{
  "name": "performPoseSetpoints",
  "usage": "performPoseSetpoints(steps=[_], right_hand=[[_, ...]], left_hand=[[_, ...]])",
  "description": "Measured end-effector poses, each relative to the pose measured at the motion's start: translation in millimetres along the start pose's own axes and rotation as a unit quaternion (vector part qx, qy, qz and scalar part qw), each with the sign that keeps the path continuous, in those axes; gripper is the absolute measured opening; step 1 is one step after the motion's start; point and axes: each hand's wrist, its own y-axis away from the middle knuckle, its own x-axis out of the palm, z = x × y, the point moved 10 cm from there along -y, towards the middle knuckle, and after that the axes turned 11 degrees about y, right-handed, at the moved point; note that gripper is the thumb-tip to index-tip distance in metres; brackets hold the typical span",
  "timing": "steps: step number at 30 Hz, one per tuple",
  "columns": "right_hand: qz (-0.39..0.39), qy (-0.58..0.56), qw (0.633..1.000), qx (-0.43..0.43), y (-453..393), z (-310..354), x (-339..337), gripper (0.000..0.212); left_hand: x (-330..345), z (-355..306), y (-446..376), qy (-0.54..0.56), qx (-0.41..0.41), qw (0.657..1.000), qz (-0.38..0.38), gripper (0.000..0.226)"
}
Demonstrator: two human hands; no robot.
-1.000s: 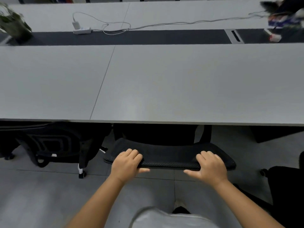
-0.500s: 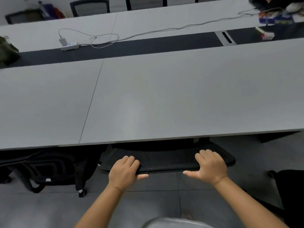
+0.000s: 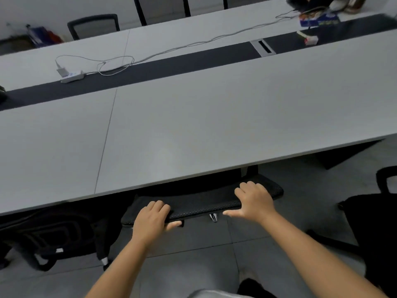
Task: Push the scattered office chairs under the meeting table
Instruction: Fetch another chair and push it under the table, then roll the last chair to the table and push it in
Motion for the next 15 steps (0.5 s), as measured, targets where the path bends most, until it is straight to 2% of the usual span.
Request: performPoseSetpoints(steps=[2, 4, 6, 8, 10, 13, 15], right_hand=[[0.017, -0.014, 0.999, 0.037, 9.6, -1.6, -6.5, 0.065], [0.029, -0.054, 0.989, 0.132, 32.5, -4.7, -13.1, 0.065], [0.028, -0.147, 0.960, 0.237, 70.5, -2.6, -17.6, 0.070], [0.041, -0.253, 0.909, 0.328, 122.2, 4.7, -18.1, 0.081], [0.033, -0.311, 0.860, 0.403, 187.6, 13.4, -18.6, 0.078], [0.047, -0.333, 0.794, 0.506, 298.4, 28.2, -29.7, 0.068], [0.048, -0.336, 0.768, 0.543, 370.8, 40.9, -35.2, 0.077]], left_hand=[[-6.0, -7.3, 2.2, 0.029, -0.014, 0.999, 0.036, 0.078], [-18.6, -26.6, 4.5, 0.091, -0.010, 0.995, 0.026, 0.075], [-23.9, -58.1, 10.2, 0.193, 0.014, 0.981, 0.010, 0.063], [-17.3, -96.9, 24.3, 0.299, 0.054, 0.953, 0.019, 0.043], [3.6, -139.8, 43.8, 0.394, 0.057, 0.912, 0.099, 0.033], [43.9, -206.6, 93.8, 0.496, -0.017, 0.824, 0.274, 0.028], [61.7, -248.4, 129.4, 0.526, -0.051, 0.770, 0.357, 0.030]])
